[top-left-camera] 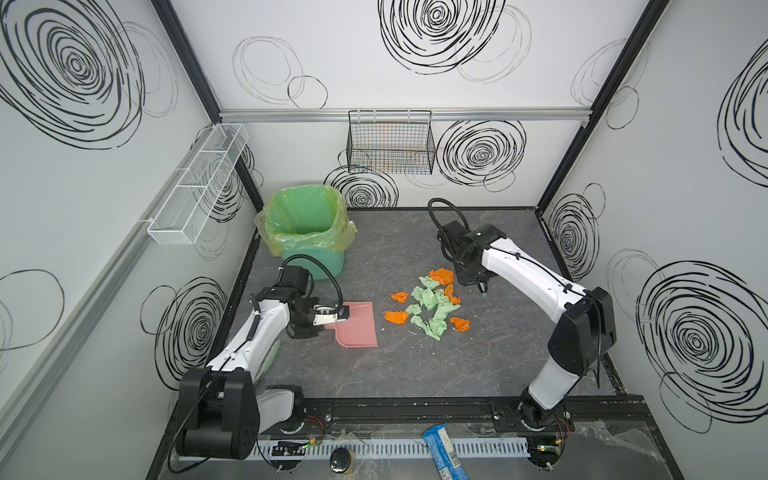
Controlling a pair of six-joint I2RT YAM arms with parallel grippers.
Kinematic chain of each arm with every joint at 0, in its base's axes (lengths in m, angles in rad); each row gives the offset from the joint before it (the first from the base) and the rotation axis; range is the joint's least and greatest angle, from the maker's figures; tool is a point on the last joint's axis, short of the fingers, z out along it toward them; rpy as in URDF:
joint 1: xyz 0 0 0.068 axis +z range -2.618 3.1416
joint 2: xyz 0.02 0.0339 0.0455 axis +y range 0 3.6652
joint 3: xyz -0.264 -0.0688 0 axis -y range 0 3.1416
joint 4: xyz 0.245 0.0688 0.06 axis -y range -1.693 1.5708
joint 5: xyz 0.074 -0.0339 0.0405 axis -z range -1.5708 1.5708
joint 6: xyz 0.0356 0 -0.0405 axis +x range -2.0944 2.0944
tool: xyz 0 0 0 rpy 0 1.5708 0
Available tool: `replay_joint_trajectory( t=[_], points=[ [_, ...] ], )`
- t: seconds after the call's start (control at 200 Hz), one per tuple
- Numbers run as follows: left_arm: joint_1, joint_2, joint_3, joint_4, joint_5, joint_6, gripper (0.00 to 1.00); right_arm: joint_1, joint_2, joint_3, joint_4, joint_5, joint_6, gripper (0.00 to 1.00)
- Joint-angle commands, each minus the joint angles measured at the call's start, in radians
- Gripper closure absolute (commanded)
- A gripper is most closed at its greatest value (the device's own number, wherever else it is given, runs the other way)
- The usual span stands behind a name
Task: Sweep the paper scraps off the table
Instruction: 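Sweep scraps toward the dustpan with the right brush while the left slides it closer, then brush the scrap pile into the pink dustpan with the right gripper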
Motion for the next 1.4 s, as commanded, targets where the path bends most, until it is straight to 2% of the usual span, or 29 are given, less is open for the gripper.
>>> replay_joint_trajectory(
  t=[0.0,0.22,0.555,0.931,1.171,1.396],
  points=[
    [-0.026,0.058,0.074,-0.023,-0.034,-0.031,1.00,-0.004,0.014,-0.003,-0.033,0.047,-0.002,1.00],
    [-0.049,0.149,0.197,-0.085,-0.052,-0.035,1.00,0.002,0.036,0.019,-0.007,-0.010,-0.043,1.00],
    [-0.118,0.209,0.211,-0.056,-0.057,-0.103,1.00,0.055,0.085,-0.006,0.037,-0.054,-0.045,1.00],
    [-0.223,0.251,0.229,0.004,-0.057,-0.192,1.00,0.198,0.161,0.020,0.071,-0.118,-0.004,1.00],
    [-0.279,0.290,0.263,0.032,-0.044,-0.245,1.00,0.315,0.230,0.127,0.057,-0.171,0.029,1.00],
    [-0.310,0.299,0.262,0.062,-0.030,-0.282,1.00,0.379,0.253,0.217,0.048,-0.233,0.060,1.00]
  ],
)
